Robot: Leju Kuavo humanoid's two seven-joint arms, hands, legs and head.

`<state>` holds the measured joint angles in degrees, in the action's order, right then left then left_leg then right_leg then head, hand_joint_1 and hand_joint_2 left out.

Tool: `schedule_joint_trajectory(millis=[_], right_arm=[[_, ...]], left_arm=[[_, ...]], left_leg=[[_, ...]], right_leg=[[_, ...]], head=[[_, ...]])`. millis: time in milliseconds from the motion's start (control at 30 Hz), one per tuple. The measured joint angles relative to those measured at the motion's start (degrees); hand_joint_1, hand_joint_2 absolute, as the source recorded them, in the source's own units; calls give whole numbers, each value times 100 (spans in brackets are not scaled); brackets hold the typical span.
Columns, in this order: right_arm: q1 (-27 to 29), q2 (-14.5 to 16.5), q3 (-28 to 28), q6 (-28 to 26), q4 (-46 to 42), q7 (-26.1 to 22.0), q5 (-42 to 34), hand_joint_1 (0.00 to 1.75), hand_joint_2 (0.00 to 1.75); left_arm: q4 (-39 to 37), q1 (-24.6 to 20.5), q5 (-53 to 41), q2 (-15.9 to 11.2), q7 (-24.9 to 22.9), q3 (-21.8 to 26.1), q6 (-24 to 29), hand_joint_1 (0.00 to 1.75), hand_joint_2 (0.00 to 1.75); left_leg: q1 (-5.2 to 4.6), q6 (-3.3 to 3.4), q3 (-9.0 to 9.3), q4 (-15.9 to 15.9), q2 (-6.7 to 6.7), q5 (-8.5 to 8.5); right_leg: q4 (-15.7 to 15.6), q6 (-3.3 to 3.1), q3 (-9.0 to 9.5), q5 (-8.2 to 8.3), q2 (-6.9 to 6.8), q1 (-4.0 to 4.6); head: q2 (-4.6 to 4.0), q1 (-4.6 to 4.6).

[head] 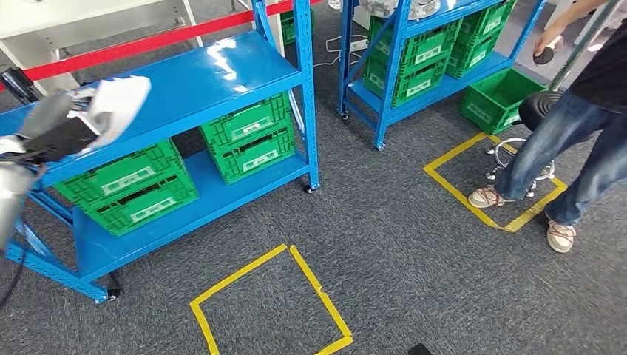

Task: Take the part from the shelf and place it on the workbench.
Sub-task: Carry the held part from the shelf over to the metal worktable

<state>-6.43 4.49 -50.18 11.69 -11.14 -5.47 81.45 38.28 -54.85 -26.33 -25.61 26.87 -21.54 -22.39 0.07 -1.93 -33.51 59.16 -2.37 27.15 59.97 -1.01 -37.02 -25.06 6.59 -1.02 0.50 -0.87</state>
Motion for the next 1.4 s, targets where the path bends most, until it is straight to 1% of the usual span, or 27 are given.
schedule_joint_trajectory(millis=[67,133,167,233,300,333,367,467,533,600,667,733,767,800,833,867,933,967,1000,1067,1100,1167,1233,1300,1333,1367,1400], right_arm=[[-5,-8,24,25,0,-33,-75,0,0],[19,-27,22,3,0,-84,-239,0,0],[28,-35,11,-23,-1,-119,-342,0,0],[52,-41,-39,-77,0,-163,-509,0,0],[87,-43,-120,-101,0,-128,-618,0,0],[111,-43,-161,-100,0,-83,-654,0,0],[132,-44,-202,-97,-1,-26,-680,0,0],[145,-65,-292,-86,-1,129,-702,0,0],[147,-79,-318,-93,-1,142,-686,0,0],[167,-93,-331,-132,-1,47,-651,0,0],[174,-114,-335,-193,-1,-102,-607,0,0],[164,-134,-334,-243,-1,-230,-553,0,0],[158,-142,-334,-259,-1,-271,-518,0,0],[151,-149,-331,-272,-1,-290,-478,0,0],[140,-152,-325,-279,-1,-291,-436,0,0],[126,-155,-313,-281,-1,-273,-394,0,0],[74,-155,-273,-274,-1,-206,-317,0,0],[34,-152,-247,-264,-1,-158,-277,0,0],[-8,-147,-218,-250,-1,-108,-241,0,0],[-56,-134,-152,-219,-1,-24,-182,0,0],[-61,-130,-123,-207,-1,-8,-168,0,0],[-74,-120,-75,-191,-1,-13,-155,0,0],[-112,-113,-44,-181,-1,-26,-155,0,0],[-140,-111,-13,-168,-1,-63,-186,0,0],[-139,-111,-2,-163,-1,-102,-243,0,0],[-122,-112,0,-160,-1,-156,-332,0,0],[-92,-115,-13,-165,-1,-221,-436,0,0]], left_arm=[[159,52,49,-106,-58,8,53,175,175],[166,61,-21,97,-42,-15,305,175,175],[91,32,-88,299,-25,-44,472,175,175],[-178,-48,-225,761,-26,-131,792,175,175],[-475,-107,-311,1211,-47,-216,1000,175,175],[-592,-129,-334,1406,-52,-244,1060,175,175],[-691,-154,-348,1595,-55,-268,1101,175,175],[-883,-256,-448,2005,-92,-326,1190,175,175],[-939,-297,-522,2108,-134,-355,1239,175,175],[-949,-308,-540,2090,-136,-365,1223,175,175],[-930,-325,-523,1939,-65,-367,1107,175,175],[-918,-346,-476,1664,38,-368,921,175,175],[-913,-349,-439,1501,73,-368,825,175,175],[-890,-340,-399,1318,96,-367,731,175,175],[-849,-327,-354,1137,108,-363,651,175,175],[-791,-315,-307,953,114,-354,587,175,175],[-653,-285,-218,610,115,-323,523,175,175],[-587,-259,-180,451,111,-298,517,175,175],[-527,-220,-143,312,103,-272,519,175,175],[-446,-151,-95,127,79,-217,524,175,175],[-422,-134,-88,91,64,-199,527,175,175],[-379,-135,-109,64,26,-186,546,175,175],[-347,-133,-132,48,-14,-186,583,175,175],[-314,-85,-138,46,-12,-186,648,175,175],[-271,-40,-143,75,19,-187,693,175,175],[-218,-2,-162,141,52,-188,749,175,175],[-170,10,-197,264,71,-191,804,175,175]], left_leg=[[-3,44,22,-49,-2,-6],[24,121,24,-103,14,-56],[39,158,20,-128,22,-79],[32,207,3,-130,60,-96],[10,224,-13,-113,143,-96],[-3,232,-18,-102,198,-92],[-17,240,-20,-90,260,-84],[-82,228,-26,-49,478,-33],[-113,191,-19,-42,620,-2],[-113,140,2,-34,700,32],[-91,62,-82,186,546,205],[-50,-6,-367,827,329,544],[-36,-28,-541,1195,286,688],[-24,-45,-667,1448,269,747],[-13,-57,-708,1512,261,700],[-3,-64,-647,1360,252,551],[20,-61,-315,636,154,172],[25,-52,-152,296,89,57],[25,-36,-46,68,36,3],[13,13,2,-45,23,-4],[25,49,-7,-55,50,-26],[54,128,-15,-87,104,-69],[51,179,-26,-93,174,-86],[30,197,-44,-76,267,-86],[20,202,-52,-66,321,-84],[12,206,-61,-53,370,-81],[6,209,-70,-38,408,-78]], right_leg=[[-35,77,-21,16,33,0],[54,146,-62,-69,-134,23],[255,178,-149,-201,-280,36],[969,236,-494,-585,-535,44],[1532,262,-772,-784,-586,48],[1515,258,-756,-726,-593,55],[1255,239,-613,-577,-618,67],[129,104,16,-127,-874,137],[-61,25,103,-58,-899,159],[-93,-24,89,-18,-762,132],[-125,-72,94,13,-657,90],[-132,-94,92,26,-549,68],[-129,-98,90,28,-494,65],[-123,-99,88,28,-438,63],[-114,-99,85,28,-383,61],[-102,-98,83,27,-332,60],[-78,-86,75,24,-240,58],[-67,-67,59,26,-193,61],[-64,-39,38,37,-149,61],[-81,34,-4,74,-74,60],[-85,66,-15,80,-80,59],[101,119,-103,-51,-263,83],[714,155,-376,-394,-511,92],[1375,169,-674,-656,-594,81],[1474,168,-709,-655,-607,80],[1345,161,-626,-558,-624,81],[1018,150,-433,-397,-661,85]], head=[[0,-9],[0,6],[0,26],[0,70],[0,89],[0,98],[0,106],[0,120],[0,117],[0,115],[0,104],[0,83],[0,74],[0,67],[0,58],[0,49],[0,34],[0,33],[0,33],[0,30],[0,30],[0,59],[0,97],[0,110],[0,111],[0,111],[0,111]])
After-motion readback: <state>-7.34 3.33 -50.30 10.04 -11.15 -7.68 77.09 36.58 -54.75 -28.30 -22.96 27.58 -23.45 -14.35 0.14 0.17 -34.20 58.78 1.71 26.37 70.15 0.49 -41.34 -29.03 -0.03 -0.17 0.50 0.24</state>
